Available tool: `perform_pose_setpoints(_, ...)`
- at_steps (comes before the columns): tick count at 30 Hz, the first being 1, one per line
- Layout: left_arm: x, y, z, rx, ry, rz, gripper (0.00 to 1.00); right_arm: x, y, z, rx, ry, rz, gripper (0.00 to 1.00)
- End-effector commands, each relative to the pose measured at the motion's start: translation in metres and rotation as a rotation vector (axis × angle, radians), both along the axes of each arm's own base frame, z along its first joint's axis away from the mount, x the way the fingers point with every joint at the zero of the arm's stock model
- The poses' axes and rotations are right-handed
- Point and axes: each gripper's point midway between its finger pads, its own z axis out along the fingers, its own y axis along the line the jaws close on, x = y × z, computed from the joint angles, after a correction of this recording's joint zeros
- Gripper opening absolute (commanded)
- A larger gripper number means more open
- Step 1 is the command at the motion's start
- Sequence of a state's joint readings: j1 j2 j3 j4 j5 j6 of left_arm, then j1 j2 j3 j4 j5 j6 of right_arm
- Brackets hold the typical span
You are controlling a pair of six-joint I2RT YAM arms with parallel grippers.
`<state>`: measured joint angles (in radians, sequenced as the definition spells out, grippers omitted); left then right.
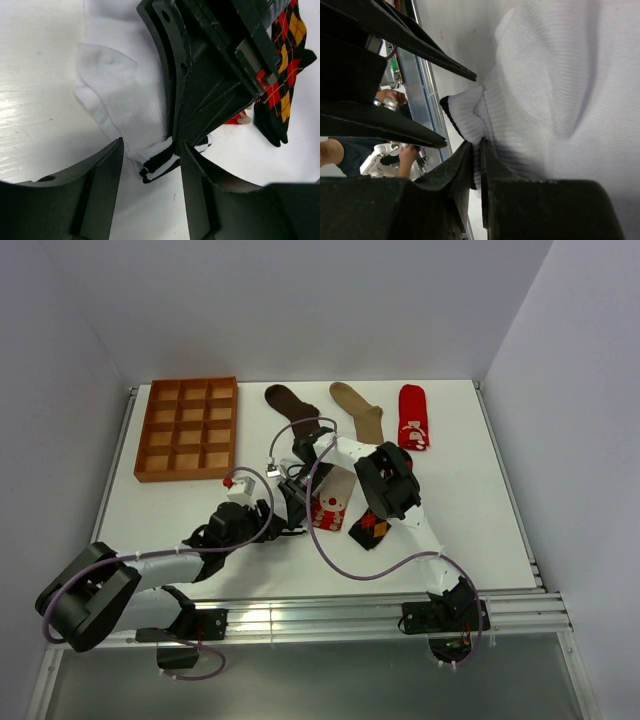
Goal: Roll the socks
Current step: Roll the sock at the center of the board.
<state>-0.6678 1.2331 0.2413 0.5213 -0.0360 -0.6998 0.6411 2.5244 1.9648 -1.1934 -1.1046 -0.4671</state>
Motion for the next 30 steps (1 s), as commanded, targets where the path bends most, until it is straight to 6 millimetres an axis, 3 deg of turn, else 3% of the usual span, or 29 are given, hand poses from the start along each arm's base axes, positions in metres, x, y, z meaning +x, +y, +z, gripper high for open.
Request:
perform_pose_setpoints(1,0.001,-0.015,0.010,-0.063,-0.040,-0.047,0.54,0.013,-0.006,-0.024,-0.057,-0.048,-0.011,0.09)
perform_pose_setpoints(4,0.001,-0.016,0.002,-0.071,-0.012,-0.036,0.49,0.017,-0.006,-0.023,-0.061,-0.065,-0.017,0.09)
perform_pose_setpoints(10,0.001,-0.017,-0.009,-0.092,0.048,-0.004,0.30,0.020,-0.007,-0.028,-0.079,-0.094,-0.022,0.09)
perform_pose_setpoints(11,0.001,-0.017,-0.012,-0.085,0.070,0.002,0.18,0.020,-0.008,-0.028,-0.082,-0.101,-0.023,0.09)
perform_pose_setpoints(14,-0.003,-0.017,-0.020,-0.070,0.129,0.017,0.00,0.023,-0.010,-0.032,-0.097,-0.145,-0.036,0.16)
perform_pose_setpoints(15,-0.003,-0.016,-0.021,-0.067,0.139,0.020,0.00,0.027,-0.009,-0.021,-0.088,-0.176,-0.052,0.20)
perform_pose_setpoints(16,-0.006,-0.015,-0.024,-0.064,0.165,0.029,0.00,0.034,-0.006,-0.021,-0.069,-0.229,-0.064,0.29)
perform_pose_setpoints(17,-0.005,-0.015,-0.024,-0.055,0.178,0.032,0.00,0.030,-0.010,-0.023,-0.077,-0.235,-0.067,0.32)
perform_pose_setpoints(18,-0.009,-0.012,-0.030,-0.032,0.204,0.034,0.00,0.036,-0.009,-0.008,-0.064,-0.285,-0.090,0.39)
perform_pose_setpoints(20,-0.005,-0.008,-0.029,-0.004,0.214,0.066,0.00,0.042,-0.010,-0.002,-0.035,-0.347,-0.116,0.46)
perform_pose_setpoints(21,-0.010,-0.004,-0.035,0.029,0.248,0.070,0.00,0.050,-0.012,0.014,-0.012,-0.388,-0.140,0.51)
perform_pose_setpoints(23,-0.007,-0.003,-0.032,0.047,0.269,0.079,0.00,0.059,-0.016,0.024,0.008,-0.437,-0.172,0.52)
perform_pose_setpoints(25,-0.013,0.002,-0.039,0.084,0.328,0.082,0.00,0.075,-0.024,0.047,0.045,-0.515,-0.213,0.52)
perform_pose_setpoints(26,-0.010,0.002,-0.035,0.079,0.332,0.085,0.00,0.074,-0.031,0.047,0.037,-0.526,-0.226,0.52)
perform_pose_setpoints(27,-0.012,0.006,-0.039,0.095,0.354,0.093,0.00,0.084,-0.037,0.065,0.066,-0.598,-0.247,0.50)
perform_pose_setpoints(28,-0.014,0.005,-0.038,0.084,0.374,0.084,0.00,0.089,-0.043,0.068,0.057,-0.654,-0.251,0.50)
perform_pose_setpoints(30,-0.013,0.008,-0.035,0.057,0.404,0.084,0.00,0.085,-0.057,0.083,0.072,-0.772,-0.252,0.48)
